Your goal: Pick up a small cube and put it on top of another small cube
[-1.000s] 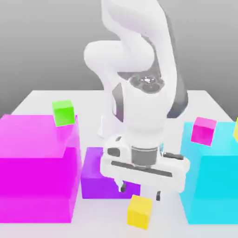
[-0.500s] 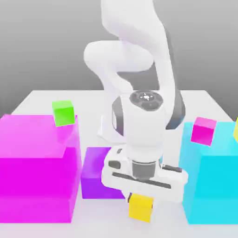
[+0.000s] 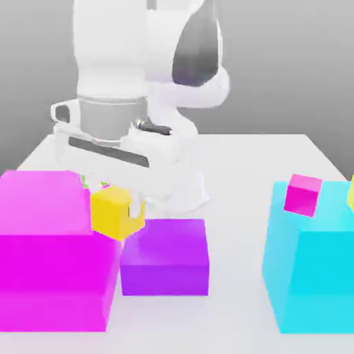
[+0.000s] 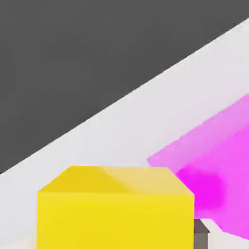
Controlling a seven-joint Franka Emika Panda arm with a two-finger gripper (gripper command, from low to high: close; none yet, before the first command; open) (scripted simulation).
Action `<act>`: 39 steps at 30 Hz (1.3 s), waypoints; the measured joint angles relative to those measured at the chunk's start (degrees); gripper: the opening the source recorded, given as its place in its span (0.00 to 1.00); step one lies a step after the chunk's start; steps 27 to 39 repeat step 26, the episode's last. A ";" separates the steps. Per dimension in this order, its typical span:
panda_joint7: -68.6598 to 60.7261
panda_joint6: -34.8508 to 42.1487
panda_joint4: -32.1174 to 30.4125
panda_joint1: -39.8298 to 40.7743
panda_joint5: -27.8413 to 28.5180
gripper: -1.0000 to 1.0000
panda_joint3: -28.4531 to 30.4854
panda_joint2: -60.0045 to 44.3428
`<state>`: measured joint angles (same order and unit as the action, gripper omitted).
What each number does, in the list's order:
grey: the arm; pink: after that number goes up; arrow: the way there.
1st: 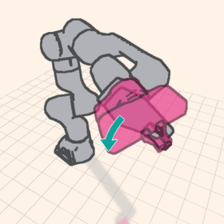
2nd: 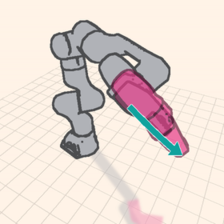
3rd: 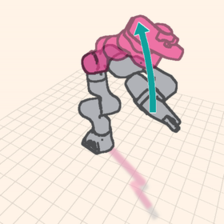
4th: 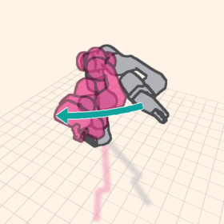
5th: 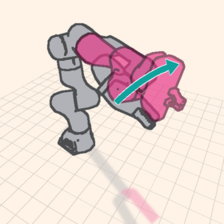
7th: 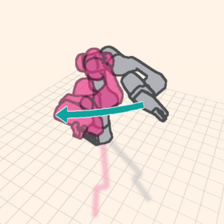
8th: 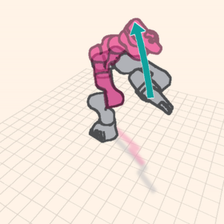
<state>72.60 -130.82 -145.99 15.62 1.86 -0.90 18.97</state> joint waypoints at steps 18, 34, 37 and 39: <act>17.42 13.02 -13.02 12.15 -0.86 1.00 2.59 22.33; 17.50 18.77 -8.97 12.23 -0.75 1.00 2.43 23.95; 17.50 18.77 -8.97 12.23 -0.75 1.00 2.43 23.95; 17.50 18.77 -8.97 12.23 -0.75 1.00 2.43 23.95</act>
